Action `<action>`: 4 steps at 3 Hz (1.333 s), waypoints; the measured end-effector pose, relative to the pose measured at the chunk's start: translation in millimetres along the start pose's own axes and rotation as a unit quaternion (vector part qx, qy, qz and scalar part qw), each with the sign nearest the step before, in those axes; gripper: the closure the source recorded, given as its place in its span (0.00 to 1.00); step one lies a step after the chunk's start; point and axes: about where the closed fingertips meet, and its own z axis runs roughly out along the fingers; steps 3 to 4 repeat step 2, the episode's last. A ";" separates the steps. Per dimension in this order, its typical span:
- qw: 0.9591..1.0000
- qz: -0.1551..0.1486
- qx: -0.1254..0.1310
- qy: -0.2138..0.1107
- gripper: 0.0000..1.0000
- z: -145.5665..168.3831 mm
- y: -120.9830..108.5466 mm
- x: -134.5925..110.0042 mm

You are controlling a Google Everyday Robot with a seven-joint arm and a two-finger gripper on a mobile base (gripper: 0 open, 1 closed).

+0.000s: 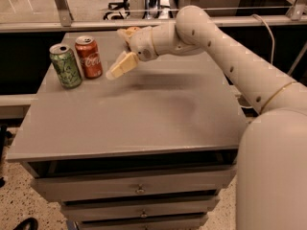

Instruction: Move coke can near green can

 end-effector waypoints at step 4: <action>0.995 0.005 0.103 0.017 0.00 -115.1 4.0 6.8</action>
Offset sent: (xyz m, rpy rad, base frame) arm -0.0149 -0.0514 0.0273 0.0112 -0.0513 -0.1051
